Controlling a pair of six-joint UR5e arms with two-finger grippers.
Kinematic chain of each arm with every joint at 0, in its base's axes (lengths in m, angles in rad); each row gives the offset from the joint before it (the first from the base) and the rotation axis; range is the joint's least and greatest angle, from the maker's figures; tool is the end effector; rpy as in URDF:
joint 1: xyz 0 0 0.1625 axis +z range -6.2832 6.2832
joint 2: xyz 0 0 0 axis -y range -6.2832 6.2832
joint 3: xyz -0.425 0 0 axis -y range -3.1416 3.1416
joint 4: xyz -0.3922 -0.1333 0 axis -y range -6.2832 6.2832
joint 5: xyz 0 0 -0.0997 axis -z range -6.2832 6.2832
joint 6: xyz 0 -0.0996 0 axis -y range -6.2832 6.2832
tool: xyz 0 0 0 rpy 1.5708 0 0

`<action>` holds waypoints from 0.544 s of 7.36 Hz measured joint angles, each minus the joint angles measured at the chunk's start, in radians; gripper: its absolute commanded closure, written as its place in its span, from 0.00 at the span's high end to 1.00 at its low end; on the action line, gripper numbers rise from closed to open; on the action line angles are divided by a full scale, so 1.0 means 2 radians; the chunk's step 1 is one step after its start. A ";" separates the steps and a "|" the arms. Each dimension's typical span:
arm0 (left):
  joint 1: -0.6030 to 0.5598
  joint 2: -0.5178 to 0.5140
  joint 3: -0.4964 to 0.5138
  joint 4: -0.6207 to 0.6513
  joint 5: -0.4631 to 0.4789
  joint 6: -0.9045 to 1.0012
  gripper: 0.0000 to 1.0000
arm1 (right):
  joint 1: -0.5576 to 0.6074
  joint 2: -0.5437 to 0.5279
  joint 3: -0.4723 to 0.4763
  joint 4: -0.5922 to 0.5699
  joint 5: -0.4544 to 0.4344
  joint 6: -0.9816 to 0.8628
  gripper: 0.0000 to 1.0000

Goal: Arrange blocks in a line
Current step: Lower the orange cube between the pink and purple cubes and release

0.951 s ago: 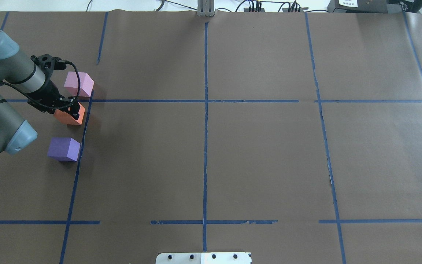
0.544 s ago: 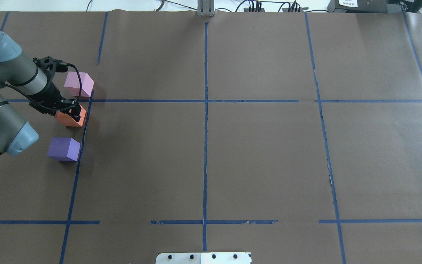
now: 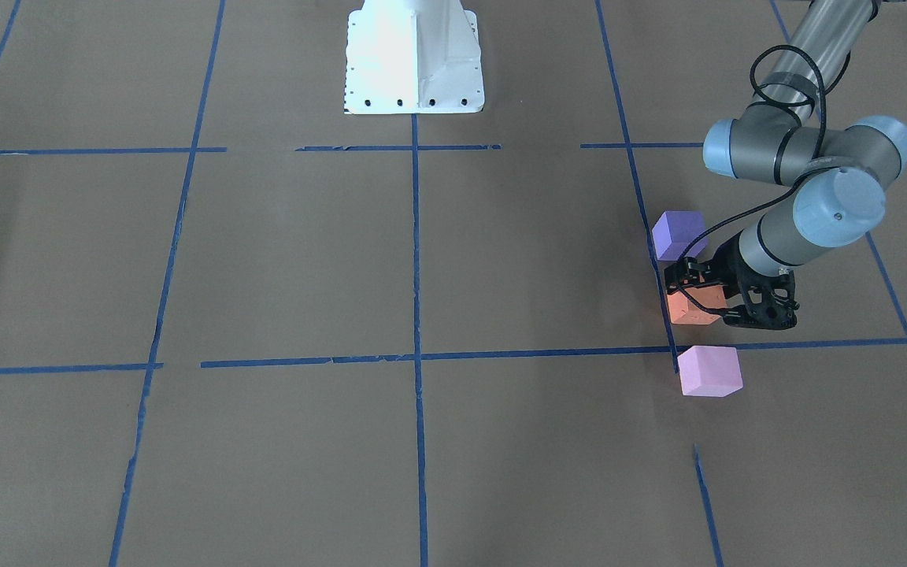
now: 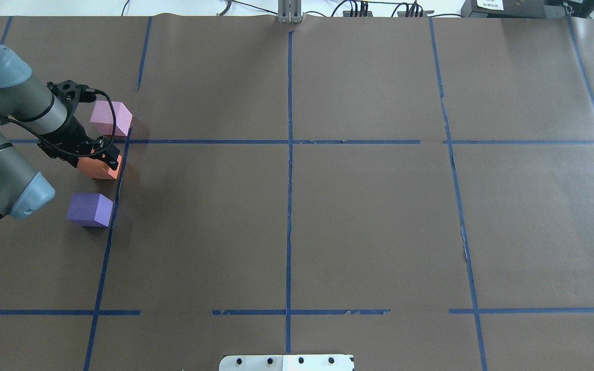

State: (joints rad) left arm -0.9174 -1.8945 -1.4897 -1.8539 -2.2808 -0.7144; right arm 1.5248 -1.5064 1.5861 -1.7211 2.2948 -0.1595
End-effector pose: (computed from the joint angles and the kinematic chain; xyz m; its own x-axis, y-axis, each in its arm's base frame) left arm 0.3348 -0.5498 0.4865 0.6492 0.0945 -0.7547 -0.1330 0.9911 0.0097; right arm 0.0437 -0.5150 0.6369 0.7337 -0.1462 0.6636 0.1645 0.9857 0.0353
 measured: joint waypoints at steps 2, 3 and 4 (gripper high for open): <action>-0.002 0.001 -0.014 0.004 0.003 -0.006 1.00 | 0.000 0.000 0.000 0.000 0.000 0.000 1.00; -0.004 0.003 -0.028 0.011 0.005 -0.009 1.00 | 0.000 0.000 0.000 0.000 0.000 0.000 1.00; -0.005 0.006 -0.041 0.022 0.006 -0.010 1.00 | 0.000 0.000 0.000 0.000 0.000 0.000 1.00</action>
State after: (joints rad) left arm -0.9283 -1.8823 -1.5722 -1.8108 -2.2691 -0.7337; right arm 1.5248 -1.5064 1.5861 -1.7211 2.2948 -0.1595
